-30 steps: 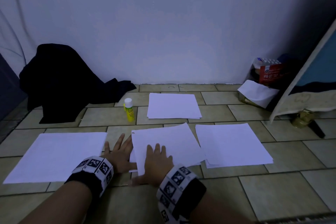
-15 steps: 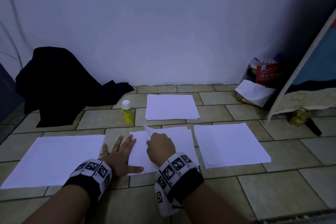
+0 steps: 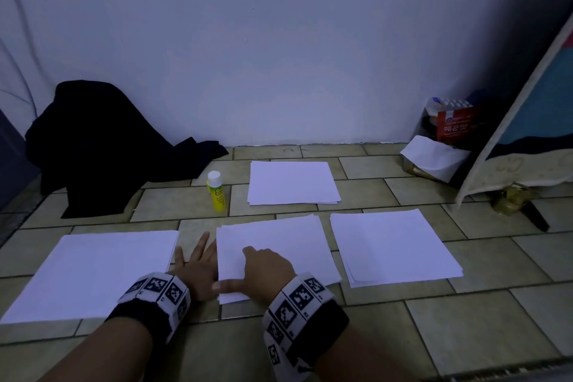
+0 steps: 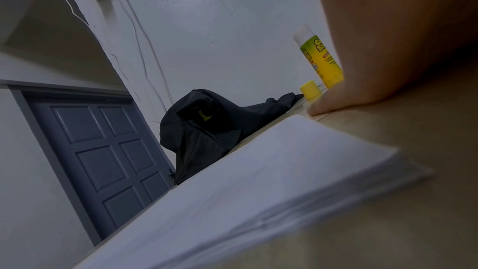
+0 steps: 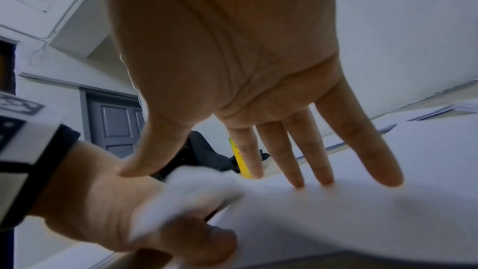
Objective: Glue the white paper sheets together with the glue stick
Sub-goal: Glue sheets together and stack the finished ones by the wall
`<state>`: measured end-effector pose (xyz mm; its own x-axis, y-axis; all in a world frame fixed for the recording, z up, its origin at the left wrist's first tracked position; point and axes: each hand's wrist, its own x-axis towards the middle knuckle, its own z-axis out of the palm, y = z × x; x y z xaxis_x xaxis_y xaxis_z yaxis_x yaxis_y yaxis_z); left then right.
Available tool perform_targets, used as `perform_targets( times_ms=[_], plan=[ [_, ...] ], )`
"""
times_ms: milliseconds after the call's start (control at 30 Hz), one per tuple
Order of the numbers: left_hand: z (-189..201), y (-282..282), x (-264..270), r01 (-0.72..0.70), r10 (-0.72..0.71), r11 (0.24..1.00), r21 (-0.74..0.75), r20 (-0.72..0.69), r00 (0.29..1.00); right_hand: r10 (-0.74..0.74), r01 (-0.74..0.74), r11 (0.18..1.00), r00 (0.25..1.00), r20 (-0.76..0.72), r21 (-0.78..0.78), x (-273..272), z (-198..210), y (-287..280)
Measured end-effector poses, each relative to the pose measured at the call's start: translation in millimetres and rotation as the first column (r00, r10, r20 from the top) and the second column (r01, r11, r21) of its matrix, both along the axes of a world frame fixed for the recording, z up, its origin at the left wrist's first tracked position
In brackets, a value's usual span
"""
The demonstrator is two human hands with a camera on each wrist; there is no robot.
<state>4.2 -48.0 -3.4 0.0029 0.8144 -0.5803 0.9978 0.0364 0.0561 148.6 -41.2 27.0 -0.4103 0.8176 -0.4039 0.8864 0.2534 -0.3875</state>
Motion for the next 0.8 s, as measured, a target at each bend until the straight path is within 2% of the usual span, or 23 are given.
perform_targets(
  times_ms=[200,500,633,800],
  plan=[
    [-10,4,-2,0.011,-0.012,1.0,-0.016,-0.077,0.997,-0.062,0.075,0.994,0.987,0.151,-0.082,5,-6,4],
    [-3,0,0,-0.007,0.007,1.0,0.024,-0.003,1.0,-0.088,0.126,0.98,0.969,0.23,-0.155,-5,-17,7],
    [-7,2,-5,-0.018,0.017,1.0,0.026,0.05,0.999,-0.111,0.139,0.98,0.976,0.189,-0.143,-1,-16,10],
    [-12,5,-8,-0.013,0.011,0.999,0.036,0.073,0.997,-0.047,0.045,0.998,0.995,0.091,0.033,13,5,10]
  ],
)
